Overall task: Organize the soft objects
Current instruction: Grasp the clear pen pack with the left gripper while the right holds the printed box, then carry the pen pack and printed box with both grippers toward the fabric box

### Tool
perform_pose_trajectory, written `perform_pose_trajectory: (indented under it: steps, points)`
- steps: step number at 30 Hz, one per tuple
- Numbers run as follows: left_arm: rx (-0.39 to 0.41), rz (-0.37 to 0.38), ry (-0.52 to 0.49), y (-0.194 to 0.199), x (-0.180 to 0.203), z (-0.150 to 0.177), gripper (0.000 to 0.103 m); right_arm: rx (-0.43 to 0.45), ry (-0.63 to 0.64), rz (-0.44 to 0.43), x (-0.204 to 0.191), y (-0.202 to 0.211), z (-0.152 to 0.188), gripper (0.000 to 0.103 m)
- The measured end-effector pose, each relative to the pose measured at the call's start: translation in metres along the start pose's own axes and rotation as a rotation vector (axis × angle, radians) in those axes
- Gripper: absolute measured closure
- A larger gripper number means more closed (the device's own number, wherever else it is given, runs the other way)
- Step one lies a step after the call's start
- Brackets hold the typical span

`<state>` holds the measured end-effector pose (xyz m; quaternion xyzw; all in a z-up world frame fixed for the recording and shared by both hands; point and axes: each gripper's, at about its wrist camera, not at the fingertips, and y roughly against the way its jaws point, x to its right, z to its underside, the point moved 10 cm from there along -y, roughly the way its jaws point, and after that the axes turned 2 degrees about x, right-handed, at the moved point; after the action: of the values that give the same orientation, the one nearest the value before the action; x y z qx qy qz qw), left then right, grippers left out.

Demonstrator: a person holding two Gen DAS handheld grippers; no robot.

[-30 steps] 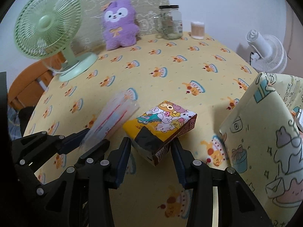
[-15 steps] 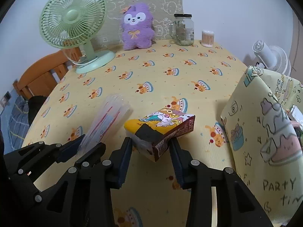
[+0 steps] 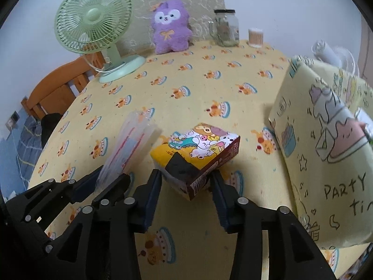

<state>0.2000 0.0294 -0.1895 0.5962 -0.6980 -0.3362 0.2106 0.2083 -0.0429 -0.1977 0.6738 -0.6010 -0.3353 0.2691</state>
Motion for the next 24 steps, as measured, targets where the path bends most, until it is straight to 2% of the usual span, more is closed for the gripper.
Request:
perform_pose_trajectory:
  steps: [2,5,13,24]
  points:
    - [0.001,-0.006,-0.002,-0.001,-0.001,0.000,0.083,-0.002,0.008,0.022,0.003,-0.001,0.000,0.042]
    - [0.002,-0.016,-0.008,-0.004,-0.005,-0.002,0.083,-0.001,0.008,0.039,0.006,-0.003,-0.003,0.034]
    - [-0.004,-0.026,-0.024,-0.017,-0.017,-0.009,0.083,-0.018,0.006,0.064,0.004,-0.018,-0.012,0.028]
    - [-0.009,-0.018,0.005,-0.026,-0.035,-0.014,0.083,-0.017,-0.002,0.080,-0.003,-0.033,-0.022,0.020]
